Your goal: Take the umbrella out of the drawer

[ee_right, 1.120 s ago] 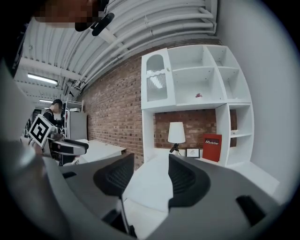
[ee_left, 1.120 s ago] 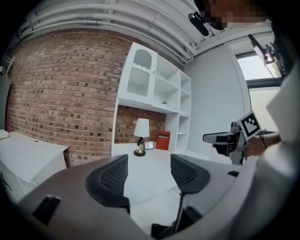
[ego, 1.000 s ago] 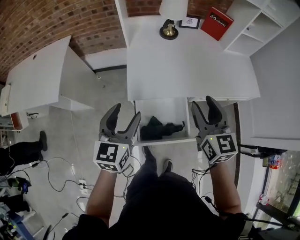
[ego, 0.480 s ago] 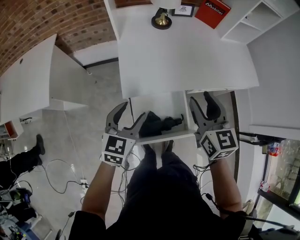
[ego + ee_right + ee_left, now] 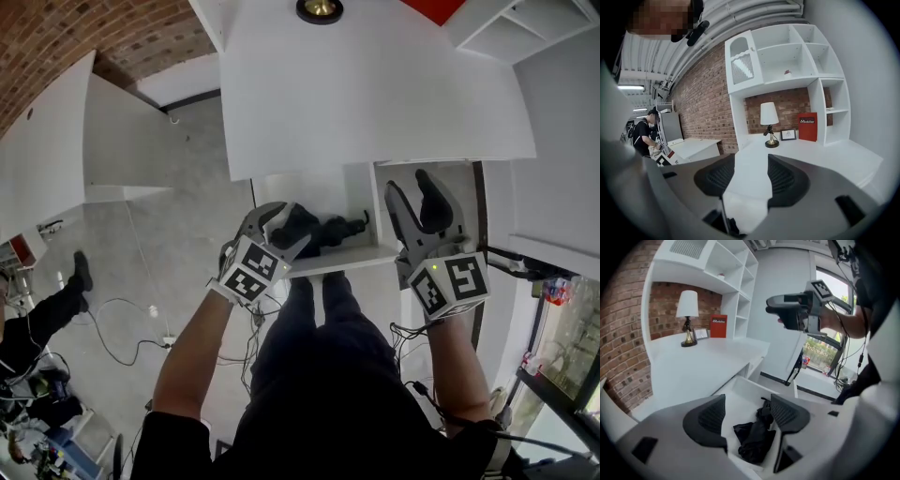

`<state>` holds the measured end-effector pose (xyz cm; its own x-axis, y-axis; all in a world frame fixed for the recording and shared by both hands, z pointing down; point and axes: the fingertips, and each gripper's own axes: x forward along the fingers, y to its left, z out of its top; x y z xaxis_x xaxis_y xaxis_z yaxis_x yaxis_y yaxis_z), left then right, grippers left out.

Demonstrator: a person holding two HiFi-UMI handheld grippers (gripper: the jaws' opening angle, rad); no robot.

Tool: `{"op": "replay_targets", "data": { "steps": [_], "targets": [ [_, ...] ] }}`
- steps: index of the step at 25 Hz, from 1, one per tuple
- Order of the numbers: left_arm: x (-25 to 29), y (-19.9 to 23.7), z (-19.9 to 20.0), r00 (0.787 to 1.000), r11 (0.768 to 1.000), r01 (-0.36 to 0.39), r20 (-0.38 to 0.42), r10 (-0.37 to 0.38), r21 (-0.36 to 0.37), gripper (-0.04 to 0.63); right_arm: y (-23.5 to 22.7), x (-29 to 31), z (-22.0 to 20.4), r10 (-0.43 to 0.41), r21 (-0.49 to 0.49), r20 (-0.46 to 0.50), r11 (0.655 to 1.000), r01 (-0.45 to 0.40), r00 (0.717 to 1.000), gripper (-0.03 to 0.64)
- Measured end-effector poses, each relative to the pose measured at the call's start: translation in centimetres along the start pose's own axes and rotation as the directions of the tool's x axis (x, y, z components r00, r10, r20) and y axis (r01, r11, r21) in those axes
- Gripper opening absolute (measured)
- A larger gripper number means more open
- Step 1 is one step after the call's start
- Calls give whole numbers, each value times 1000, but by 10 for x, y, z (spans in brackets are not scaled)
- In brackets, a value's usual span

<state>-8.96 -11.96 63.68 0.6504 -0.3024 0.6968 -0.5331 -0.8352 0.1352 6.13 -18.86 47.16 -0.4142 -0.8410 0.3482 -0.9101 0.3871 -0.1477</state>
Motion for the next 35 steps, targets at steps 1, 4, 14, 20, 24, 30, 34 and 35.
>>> {"op": "replay_targets", "data": {
  "steps": [1,4,14,20,24,30,34,35],
  "targets": [
    [12,-3,-9,999,1000,28,-31,-27,4,282,-4,1,-3,-2,6,-4,1000,2,1000,218],
    [48,-12,-37,987,995,98,-127,-94,20,285,-16,4,-14,-4,22,-20,1000,5,1000,218],
    [143,-47,-122,878,943,303,-425,-222,134,288,-43,12,-51,-6,71,-96,997,13,995,218],
    [177,-54,-172,797,908,385,-556,-237,163,293,-47,11,-74,-1,57,-151,998,9,989,216],
    [194,-59,-188,759,890,418,-608,-232,183,295,-48,9,-89,-4,55,-183,998,15,983,213],
    [204,-58,-200,724,893,414,-658,-205,178,293,-50,6,-96,-11,70,-193,997,25,981,209],
    [201,-60,-197,742,891,404,-644,-188,205,247,-51,2,-94,-15,84,-183,996,31,983,205],
    [200,-60,-194,752,894,394,-634,-180,214,244,-51,1,-93,-16,90,-180,995,33,984,202]
  ]
}}
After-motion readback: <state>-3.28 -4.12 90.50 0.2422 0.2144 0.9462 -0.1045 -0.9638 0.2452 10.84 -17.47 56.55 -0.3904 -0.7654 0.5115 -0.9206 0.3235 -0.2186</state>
